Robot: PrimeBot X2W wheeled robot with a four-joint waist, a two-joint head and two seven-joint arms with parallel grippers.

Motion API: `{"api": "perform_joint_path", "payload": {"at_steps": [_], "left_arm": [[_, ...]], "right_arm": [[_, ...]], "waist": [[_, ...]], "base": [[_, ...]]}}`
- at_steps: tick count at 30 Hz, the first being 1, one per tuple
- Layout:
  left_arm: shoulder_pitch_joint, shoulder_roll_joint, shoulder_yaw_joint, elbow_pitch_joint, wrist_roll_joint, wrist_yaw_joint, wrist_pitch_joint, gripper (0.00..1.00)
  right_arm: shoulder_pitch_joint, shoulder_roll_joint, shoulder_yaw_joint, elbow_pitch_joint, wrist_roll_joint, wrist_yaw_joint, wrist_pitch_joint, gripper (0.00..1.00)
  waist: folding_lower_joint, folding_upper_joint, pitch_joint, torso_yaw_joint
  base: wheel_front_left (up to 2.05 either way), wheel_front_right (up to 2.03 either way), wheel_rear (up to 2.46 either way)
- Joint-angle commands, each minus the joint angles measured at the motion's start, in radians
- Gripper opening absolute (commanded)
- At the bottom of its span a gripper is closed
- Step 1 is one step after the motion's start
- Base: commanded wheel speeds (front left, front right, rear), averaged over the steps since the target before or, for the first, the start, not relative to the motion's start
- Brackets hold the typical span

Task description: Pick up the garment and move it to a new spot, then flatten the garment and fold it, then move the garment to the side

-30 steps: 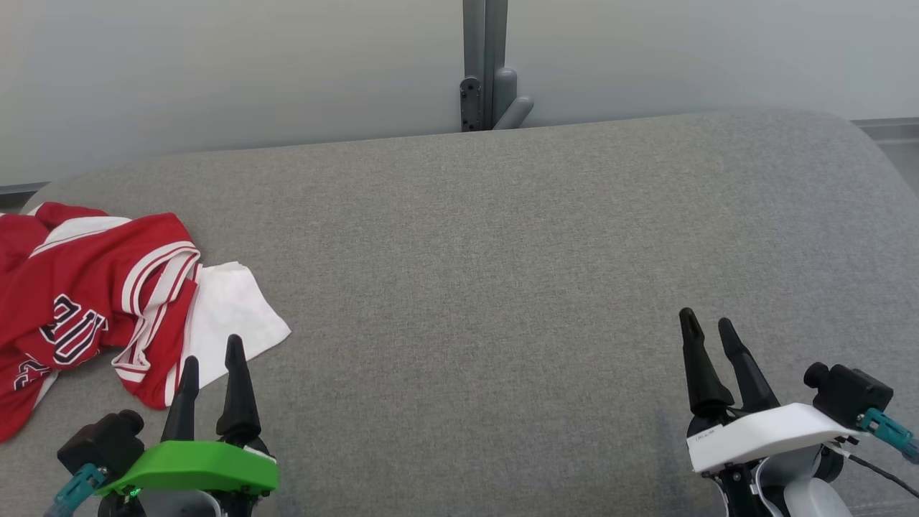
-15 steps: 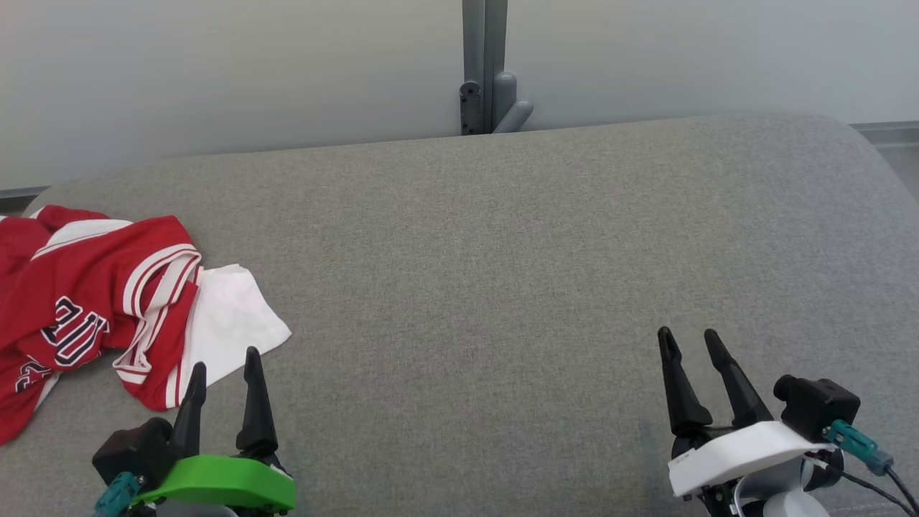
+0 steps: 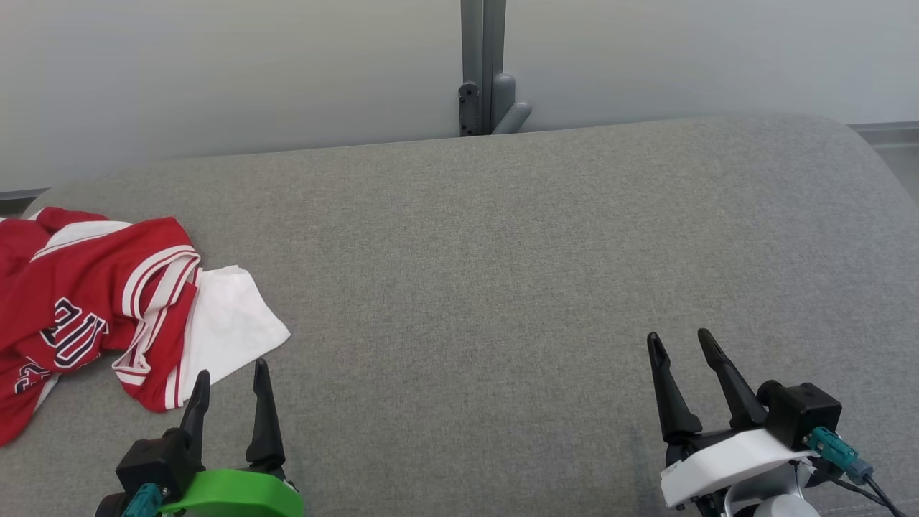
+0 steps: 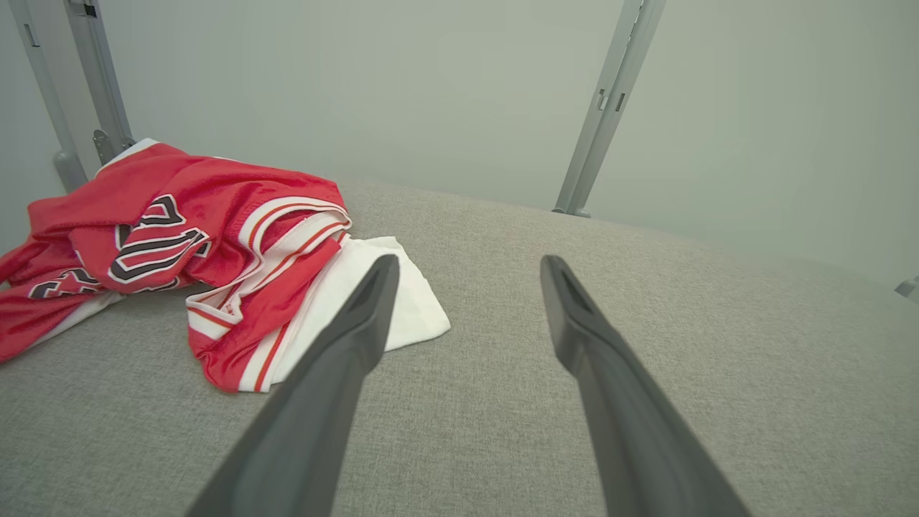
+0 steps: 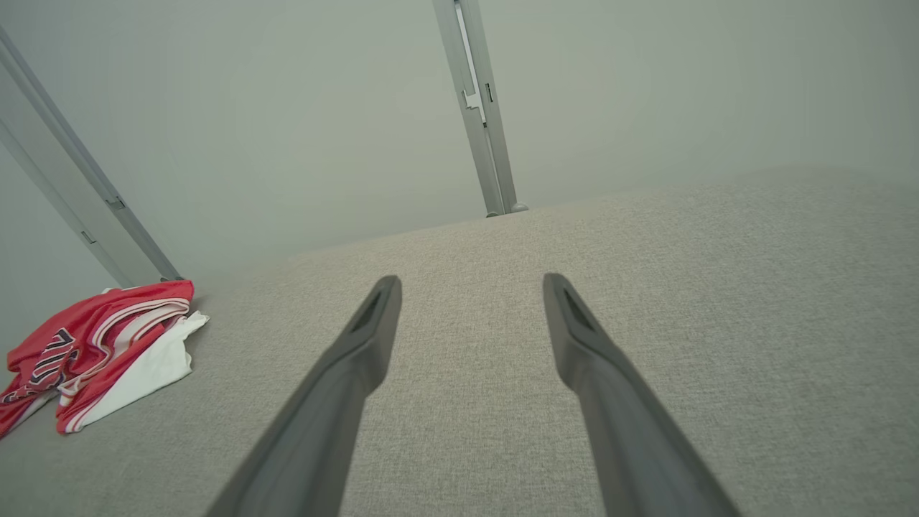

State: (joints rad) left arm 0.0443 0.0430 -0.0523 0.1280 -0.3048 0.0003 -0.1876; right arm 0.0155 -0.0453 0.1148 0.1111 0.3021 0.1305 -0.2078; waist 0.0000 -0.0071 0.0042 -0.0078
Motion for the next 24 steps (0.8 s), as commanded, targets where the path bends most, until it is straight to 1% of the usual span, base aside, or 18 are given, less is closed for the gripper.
{"api": "perform_joint_path", "payload": {"at_steps": [1,7,24], "left_arm": [[0.009,0.008,0.0,-0.005,0.024,0.006,-0.012,1.0],[0.015,0.009,0.001,-0.008,0.061,0.008,-0.027,1.0],[0.023,0.01,0.008,0.004,0.122,-0.008,-0.062,1.0]], "right_arm": [[0.005,-0.006,0.003,-0.012,-0.026,0.0,-0.01,1.0],[0.01,-0.006,0.007,-0.019,-0.078,0.0,-0.02,1.0],[0.019,-0.006,0.006,-0.036,-0.211,0.0,-0.045,1.0]], "waist": [[0.0,0.0053,0.0,0.0],[0.0,0.0057,0.001,0.0],[0.0,0.0066,0.002,-0.003]], "base": [[0.0,0.0,0.0],[0.0,0.0,0.0],[0.0,0.0,0.0]]}}
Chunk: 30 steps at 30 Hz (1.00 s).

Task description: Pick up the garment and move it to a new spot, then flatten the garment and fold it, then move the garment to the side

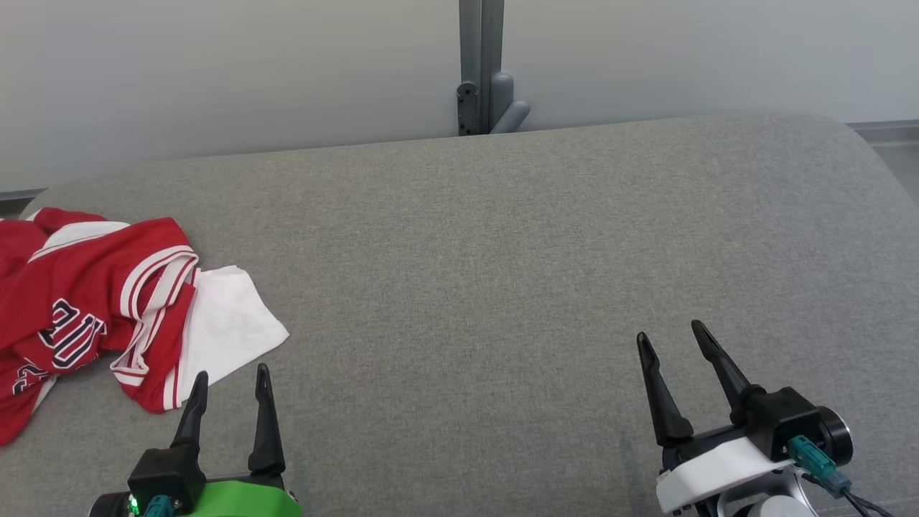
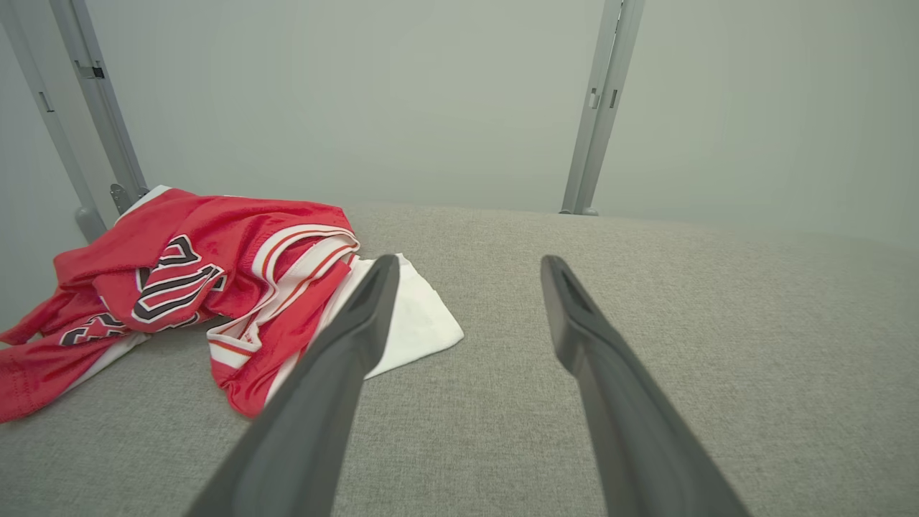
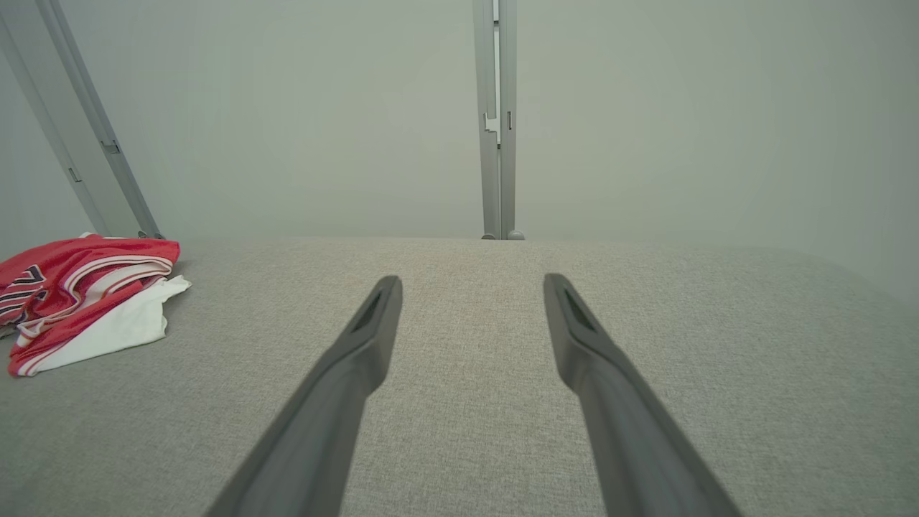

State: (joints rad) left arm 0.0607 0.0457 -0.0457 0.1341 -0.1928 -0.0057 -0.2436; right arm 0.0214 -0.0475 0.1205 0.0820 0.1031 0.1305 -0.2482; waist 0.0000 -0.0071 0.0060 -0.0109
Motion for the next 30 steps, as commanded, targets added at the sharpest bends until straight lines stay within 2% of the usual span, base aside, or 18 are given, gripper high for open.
{"api": "perform_joint_path", "payload": {"at_steps": [1,9,30], "left_arm": [[0.008,0.007,0.003,-0.001,0.014,-0.003,-0.008,1.0],[0.02,0.008,-0.006,-0.005,0.047,-0.002,-0.025,1.0],[0.016,0.008,0.002,0.006,0.033,-0.015,-0.022,1.0]], "right_arm": [[0.013,-0.004,0.0,-0.008,-0.019,0.0,-0.007,1.0],[0.016,-0.005,-0.002,-0.015,-0.066,0.0,-0.02,1.0],[0.009,-0.005,-0.012,-0.014,-0.043,0.0,-0.018,1.0]], "waist": [[0.0,0.0066,0.0,0.0],[0.0,0.0071,-0.001,-0.002],[0.0,0.0071,0.004,-0.001]], "base": [[0.0,0.0,0.0],[0.0,0.0,0.0],[0.0,0.0,0.0]]}}
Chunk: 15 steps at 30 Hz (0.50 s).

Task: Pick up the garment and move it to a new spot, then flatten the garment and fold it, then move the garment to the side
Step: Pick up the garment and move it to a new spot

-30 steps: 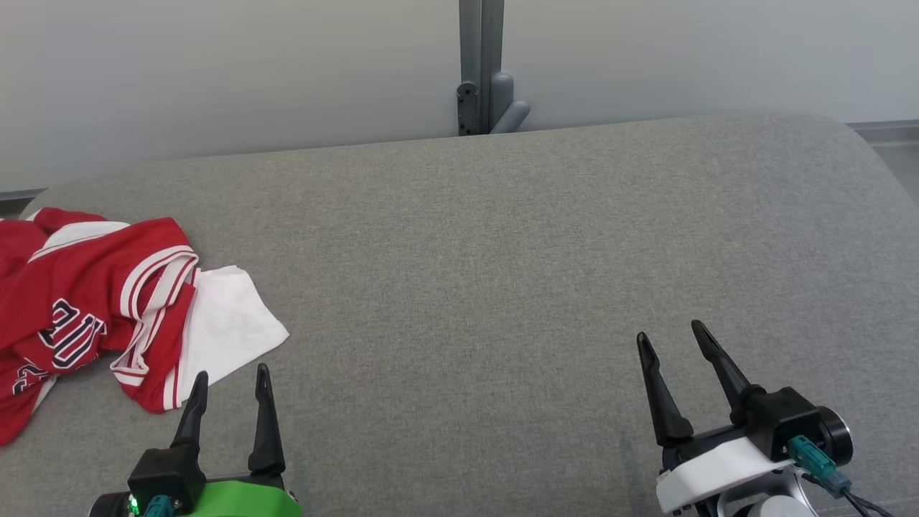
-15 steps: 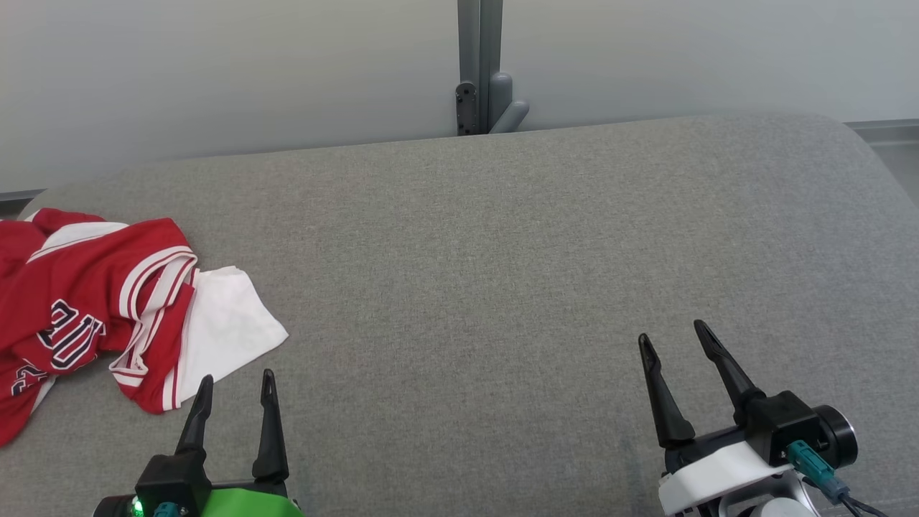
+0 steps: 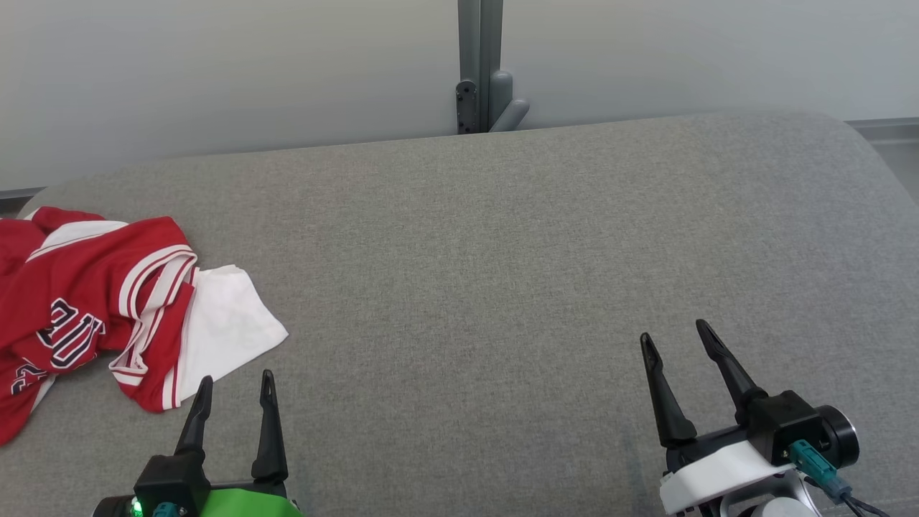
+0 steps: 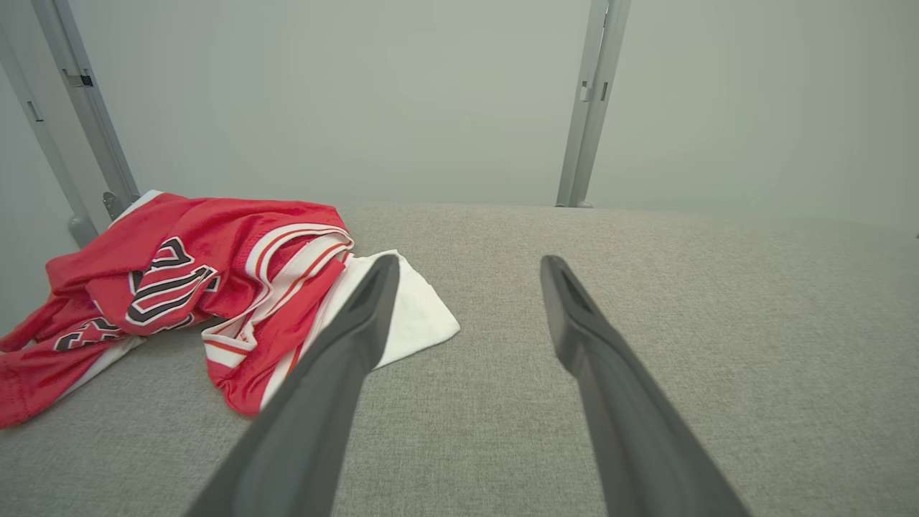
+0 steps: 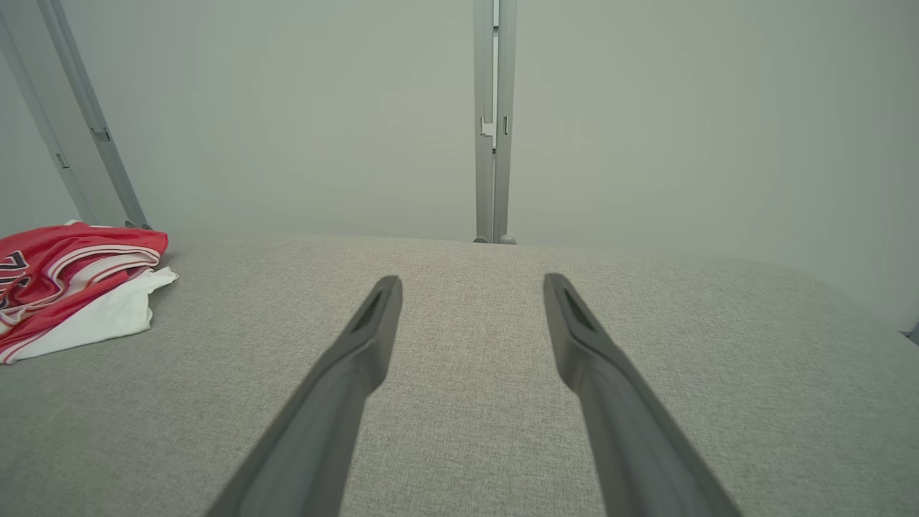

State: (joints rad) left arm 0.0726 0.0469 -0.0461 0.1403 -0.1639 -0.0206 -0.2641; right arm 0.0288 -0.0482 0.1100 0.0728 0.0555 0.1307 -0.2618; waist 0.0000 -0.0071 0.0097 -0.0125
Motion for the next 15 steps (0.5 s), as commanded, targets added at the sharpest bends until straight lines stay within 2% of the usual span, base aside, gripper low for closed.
{"api": "perform_joint_path", "payload": {"at_steps": [1,8,15], "left_arm": [[0.003,0.006,0.003,0.001,0.005,-0.001,-0.002,1.0],[-0.007,0.007,-0.001,0.005,0.006,-0.002,-0.001,1.0],[-0.012,0.006,0.005,0.0,0.012,0.001,-0.001,1.0]], "right_arm": [[0.002,-0.004,-0.002,-0.006,0.005,0.0,-0.004,1.0],[0.008,-0.004,-0.009,-0.009,0.006,0.0,-0.004,1.0],[0.016,-0.003,-0.004,-0.009,0.013,0.0,-0.004,1.0]], "waist": [[0.0,0.0071,0.0,0.001],[0.0,0.0071,-0.004,0.029],[0.0,0.0071,-0.017,0.133]], "base": [[0.0,0.0,0.0],[0.0,0.0,0.0],[0.0,0.0,0.0]]}}
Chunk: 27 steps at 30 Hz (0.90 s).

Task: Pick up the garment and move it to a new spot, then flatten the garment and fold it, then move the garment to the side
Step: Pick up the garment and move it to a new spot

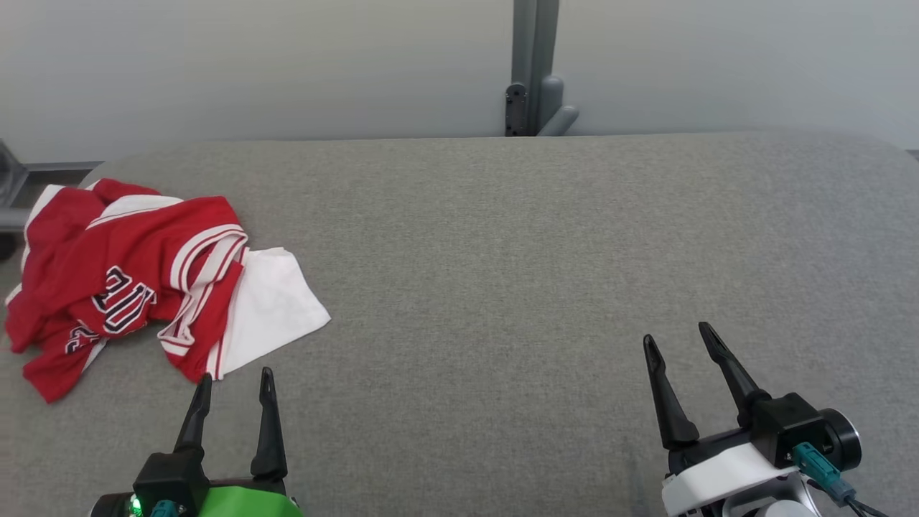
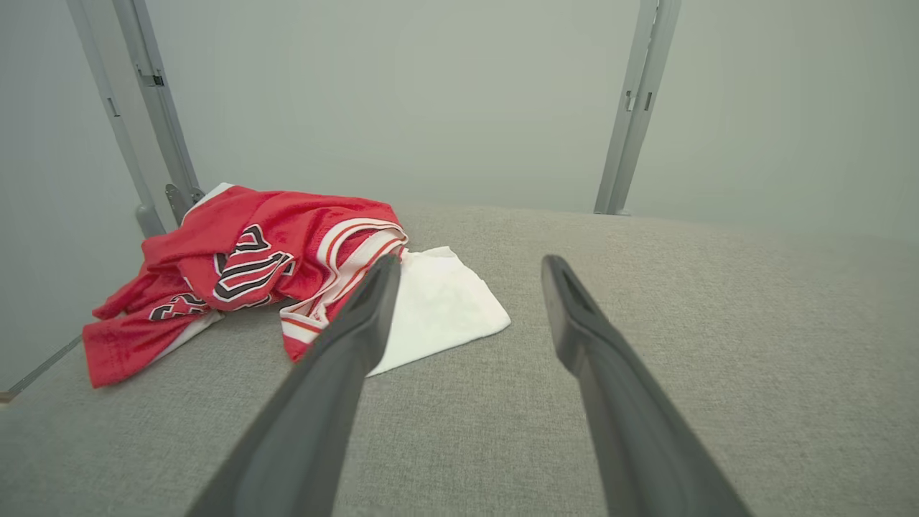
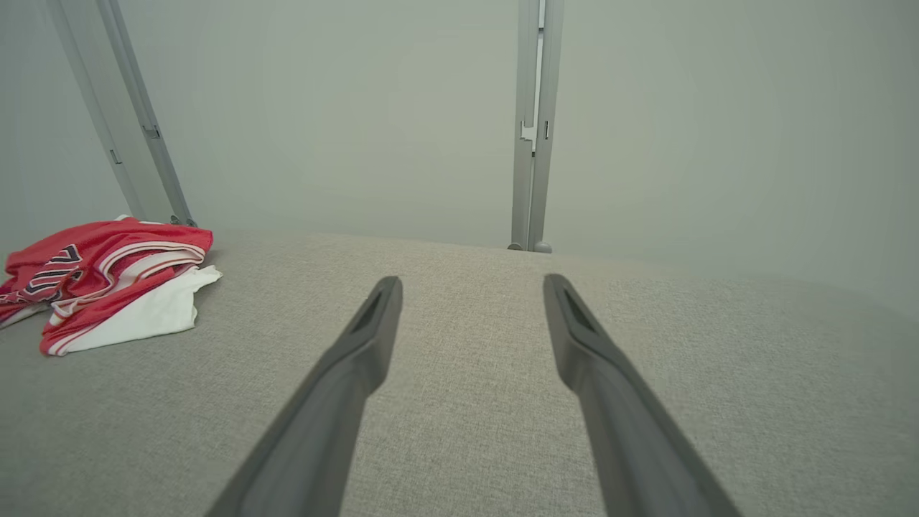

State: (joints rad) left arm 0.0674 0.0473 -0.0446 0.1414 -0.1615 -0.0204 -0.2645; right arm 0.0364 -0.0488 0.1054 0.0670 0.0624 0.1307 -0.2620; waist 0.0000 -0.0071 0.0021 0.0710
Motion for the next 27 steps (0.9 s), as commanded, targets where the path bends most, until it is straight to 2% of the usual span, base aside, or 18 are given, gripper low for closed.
{"api": "perform_joint_path", "payload": {"at_steps": [1,11,15,21,27], "left_arm": [[-0.005,0.006,0.004,-0.002,0.011,0.001,-0.001,1.0],[0.027,0.006,0.046,-0.012,0.022,-0.005,-0.001,1.0],[0.045,0.005,0.067,-0.017,0.028,-0.01,-0.001,1.0],[0.064,0.005,0.083,-0.021,0.026,-0.013,-0.001,1.0],[0.071,0.005,0.084,-0.027,0.019,-0.005,-0.001,1.0]], "right_arm": [[0.011,-0.003,0.0,-0.002,0.007,0.0,-0.004,1.0],[0.03,-0.003,0.011,0.001,0.029,0.0,-0.003,1.0],[0.034,-0.003,0.019,0.001,0.034,0.0,-0.003,1.0],[0.035,-0.003,0.03,0.004,0.039,0.0,-0.003,1.0],[0.032,-0.003,0.037,0.007,0.036,0.0,-0.003,1.0]], "waist": [[0.0,0.0071,-0.012,0.071],[0.0,0.0071,-0.036,0.296],[0.0,0.0071,-0.038,0.365],[0.0,0.0071,-0.035,0.422],[0.0,0.0071,-0.032,0.426]], "base": [[0.0,0.0,0.0],[0.0,0.0,0.0],[0.0,0.0,0.0],[0.0,0.0,0.0],[0.0,0.0,0.0]]}}
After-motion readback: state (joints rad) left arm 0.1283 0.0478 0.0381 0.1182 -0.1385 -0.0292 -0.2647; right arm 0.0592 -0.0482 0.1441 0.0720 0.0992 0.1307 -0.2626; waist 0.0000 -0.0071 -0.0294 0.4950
